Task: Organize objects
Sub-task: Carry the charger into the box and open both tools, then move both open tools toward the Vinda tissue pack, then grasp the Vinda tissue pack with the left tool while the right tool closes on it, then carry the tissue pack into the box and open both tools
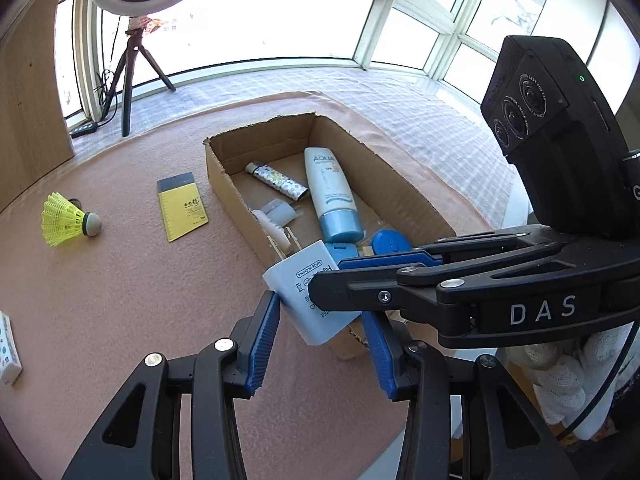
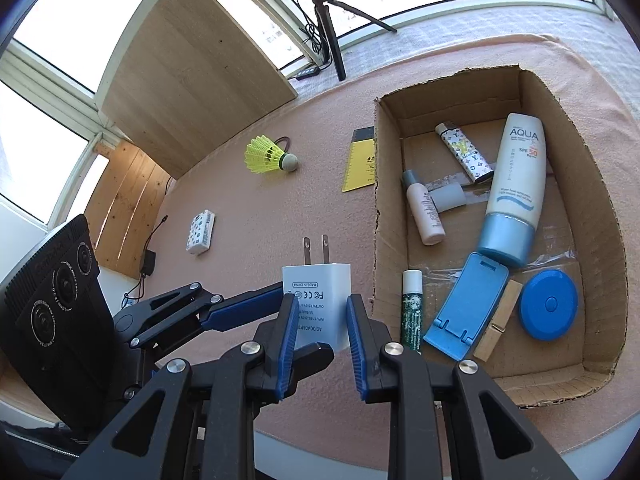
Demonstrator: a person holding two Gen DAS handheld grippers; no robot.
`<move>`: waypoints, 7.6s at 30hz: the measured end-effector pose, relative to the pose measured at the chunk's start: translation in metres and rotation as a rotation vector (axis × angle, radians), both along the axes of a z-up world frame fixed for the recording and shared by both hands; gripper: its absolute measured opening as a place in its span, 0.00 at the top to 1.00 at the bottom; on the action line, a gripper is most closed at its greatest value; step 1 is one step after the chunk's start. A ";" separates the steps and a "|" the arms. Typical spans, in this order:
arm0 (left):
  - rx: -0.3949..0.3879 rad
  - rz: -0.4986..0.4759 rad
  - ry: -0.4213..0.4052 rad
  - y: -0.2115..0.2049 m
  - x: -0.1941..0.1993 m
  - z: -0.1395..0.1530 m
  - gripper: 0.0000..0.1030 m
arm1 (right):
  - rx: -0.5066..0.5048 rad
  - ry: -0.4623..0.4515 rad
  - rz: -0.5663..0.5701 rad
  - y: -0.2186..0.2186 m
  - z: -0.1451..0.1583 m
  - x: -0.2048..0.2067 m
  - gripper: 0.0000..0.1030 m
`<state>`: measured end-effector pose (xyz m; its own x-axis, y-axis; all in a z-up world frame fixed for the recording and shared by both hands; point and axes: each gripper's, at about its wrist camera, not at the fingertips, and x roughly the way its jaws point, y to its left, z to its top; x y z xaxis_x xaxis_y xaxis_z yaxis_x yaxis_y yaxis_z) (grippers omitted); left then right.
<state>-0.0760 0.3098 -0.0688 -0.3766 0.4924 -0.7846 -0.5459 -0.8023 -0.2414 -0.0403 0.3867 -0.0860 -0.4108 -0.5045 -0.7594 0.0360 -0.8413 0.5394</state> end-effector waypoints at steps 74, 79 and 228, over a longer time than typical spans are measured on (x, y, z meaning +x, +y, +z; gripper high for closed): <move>-0.022 0.410 0.006 -0.175 0.035 0.025 0.28 | 0.123 0.155 -0.055 -0.038 0.021 0.010 0.40; -0.034 0.460 0.030 -0.204 0.045 0.037 0.28 | 0.113 0.159 -0.033 -0.056 0.023 0.005 0.40; 0.061 -0.064 -0.003 0.019 -0.031 0.001 0.49 | 0.109 0.066 -0.173 0.020 0.024 0.002 0.73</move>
<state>-0.1072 0.3289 -0.0679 -0.3408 0.5624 -0.7534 -0.5946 -0.7496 -0.2907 -0.0383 0.4072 -0.0615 -0.5345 -0.3384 -0.7745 -0.0819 -0.8913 0.4459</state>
